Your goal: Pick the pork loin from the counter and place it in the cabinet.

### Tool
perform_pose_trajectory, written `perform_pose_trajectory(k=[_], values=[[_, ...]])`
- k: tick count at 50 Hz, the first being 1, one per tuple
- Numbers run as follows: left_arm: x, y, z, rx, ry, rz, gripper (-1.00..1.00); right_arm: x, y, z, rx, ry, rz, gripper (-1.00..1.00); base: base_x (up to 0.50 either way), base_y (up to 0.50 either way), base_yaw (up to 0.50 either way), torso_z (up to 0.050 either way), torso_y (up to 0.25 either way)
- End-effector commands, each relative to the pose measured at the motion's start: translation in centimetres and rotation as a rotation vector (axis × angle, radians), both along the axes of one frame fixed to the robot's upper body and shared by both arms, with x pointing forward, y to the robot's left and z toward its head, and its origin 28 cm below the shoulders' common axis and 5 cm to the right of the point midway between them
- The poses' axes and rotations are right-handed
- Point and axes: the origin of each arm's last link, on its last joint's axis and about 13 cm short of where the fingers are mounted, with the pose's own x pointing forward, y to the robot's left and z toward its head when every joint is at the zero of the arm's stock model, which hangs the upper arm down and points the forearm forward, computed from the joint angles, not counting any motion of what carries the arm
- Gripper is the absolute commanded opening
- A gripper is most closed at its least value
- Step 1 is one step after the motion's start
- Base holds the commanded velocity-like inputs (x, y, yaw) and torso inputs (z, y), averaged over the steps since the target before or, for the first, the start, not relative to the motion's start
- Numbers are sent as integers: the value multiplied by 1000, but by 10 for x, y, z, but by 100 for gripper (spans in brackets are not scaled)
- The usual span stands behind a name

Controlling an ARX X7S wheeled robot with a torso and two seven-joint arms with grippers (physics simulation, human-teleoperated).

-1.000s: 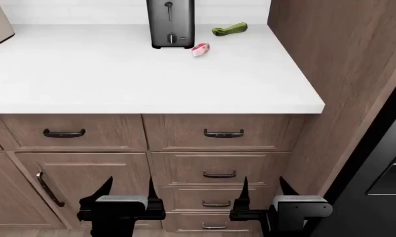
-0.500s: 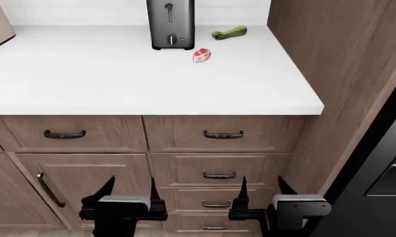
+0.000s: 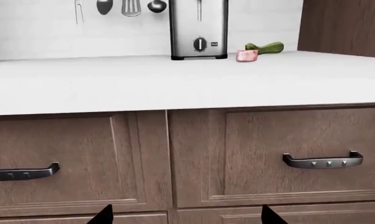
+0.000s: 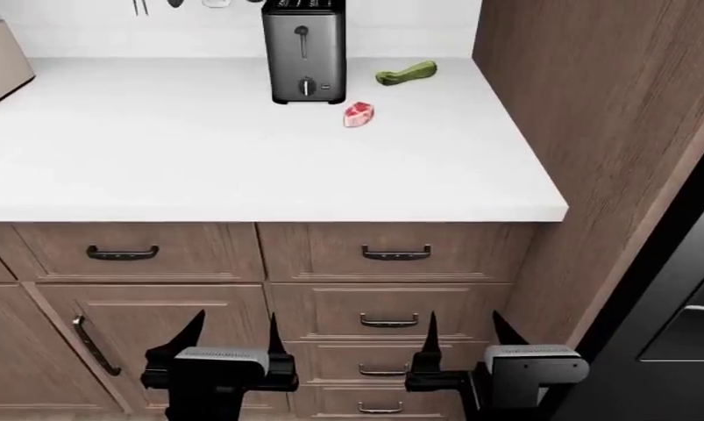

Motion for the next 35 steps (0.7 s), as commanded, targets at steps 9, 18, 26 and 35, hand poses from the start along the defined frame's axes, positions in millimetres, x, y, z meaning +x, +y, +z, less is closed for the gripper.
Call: perform_pose_trajectory(k=[9,18,26,35], values=[[0,0,0,5,-7,-2,100,0,0,1,5,-2,4,100,0,0,0,50,42],[-1,0,0,5,-3,3,100,0,-2,3,-25,-28,-28,100,0,253,0,6,5],[1,0,1,6,-6,-2,100,1,-1,3,-30,-25,-17,100,0,500,0,0,0],[1,-1,0,3,-2,-1,100,3,-1,1,-16,-18,-12,100,0,278,0,0,0]])
